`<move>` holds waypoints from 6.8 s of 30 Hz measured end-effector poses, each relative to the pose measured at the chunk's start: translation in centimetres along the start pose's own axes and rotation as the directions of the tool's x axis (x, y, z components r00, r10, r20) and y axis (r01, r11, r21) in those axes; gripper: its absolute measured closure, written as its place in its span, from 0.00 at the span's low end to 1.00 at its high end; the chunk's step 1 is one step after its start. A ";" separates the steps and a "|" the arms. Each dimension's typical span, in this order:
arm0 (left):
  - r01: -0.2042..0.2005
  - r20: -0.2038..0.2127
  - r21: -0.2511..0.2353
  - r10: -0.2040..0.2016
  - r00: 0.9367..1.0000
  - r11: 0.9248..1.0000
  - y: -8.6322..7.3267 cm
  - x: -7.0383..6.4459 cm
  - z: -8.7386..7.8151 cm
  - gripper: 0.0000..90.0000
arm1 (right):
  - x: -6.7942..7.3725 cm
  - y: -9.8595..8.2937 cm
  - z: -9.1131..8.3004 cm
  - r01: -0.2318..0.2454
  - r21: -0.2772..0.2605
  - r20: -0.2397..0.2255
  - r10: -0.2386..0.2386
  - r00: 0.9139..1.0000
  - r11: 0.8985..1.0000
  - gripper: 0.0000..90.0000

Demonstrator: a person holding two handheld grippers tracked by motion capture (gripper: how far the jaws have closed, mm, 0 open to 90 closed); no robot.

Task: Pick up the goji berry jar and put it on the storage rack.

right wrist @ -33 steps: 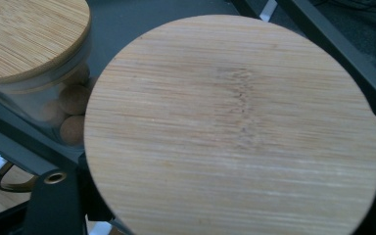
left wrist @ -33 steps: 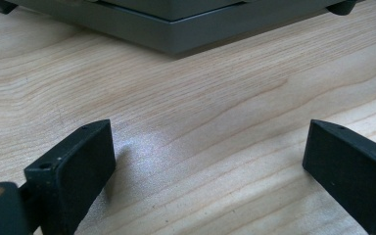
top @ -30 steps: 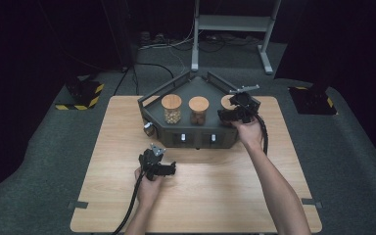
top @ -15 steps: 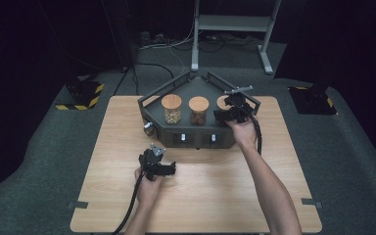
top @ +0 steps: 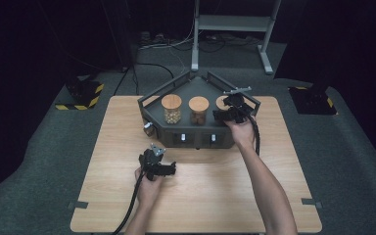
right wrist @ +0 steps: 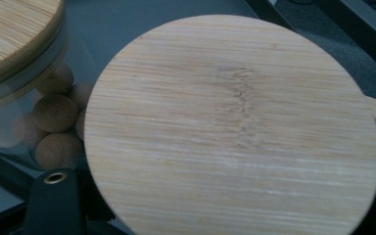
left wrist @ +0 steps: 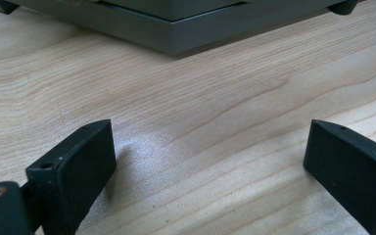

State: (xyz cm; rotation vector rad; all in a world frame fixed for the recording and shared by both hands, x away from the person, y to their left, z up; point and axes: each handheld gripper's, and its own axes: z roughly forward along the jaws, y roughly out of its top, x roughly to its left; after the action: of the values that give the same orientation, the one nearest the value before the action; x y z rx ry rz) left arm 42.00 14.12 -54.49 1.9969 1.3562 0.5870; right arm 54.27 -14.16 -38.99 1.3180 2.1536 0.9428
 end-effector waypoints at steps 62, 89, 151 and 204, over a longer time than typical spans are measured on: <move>-0.002 -0.001 0.002 0.002 1.000 1.000 0.0 0.0 0.0 0.06 | -1.9 -1.7 -3.7 -0.072 -0.086 -0.127 0.061 0.990 0.994 0.03; -0.002 -0.001 0.002 0.002 1.000 1.000 0.0 0.0 0.0 0.06 | -3.7 -3.8 -6.3 -0.101 -0.134 -0.162 0.079 0.984 0.986 0.04; -0.001 0.001 0.001 0.001 1.000 1.000 0.0 0.0 0.0 0.06 | -5.3 -9.2 -7.8 -0.092 -0.176 -0.125 0.070 0.990 0.980 0.06; -0.002 0.001 0.001 0.002 1.000 1.000 0.0 0.0 0.0 0.06 | -4.1 -14.7 -4.0 -0.119 -0.100 -0.140 0.105 0.985 0.988 0.07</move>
State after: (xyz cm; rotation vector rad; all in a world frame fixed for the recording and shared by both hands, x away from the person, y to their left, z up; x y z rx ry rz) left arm 42.00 14.14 -54.49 1.9999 1.3544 0.5868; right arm 44.75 -23.64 -47.16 1.3700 2.1105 1.2075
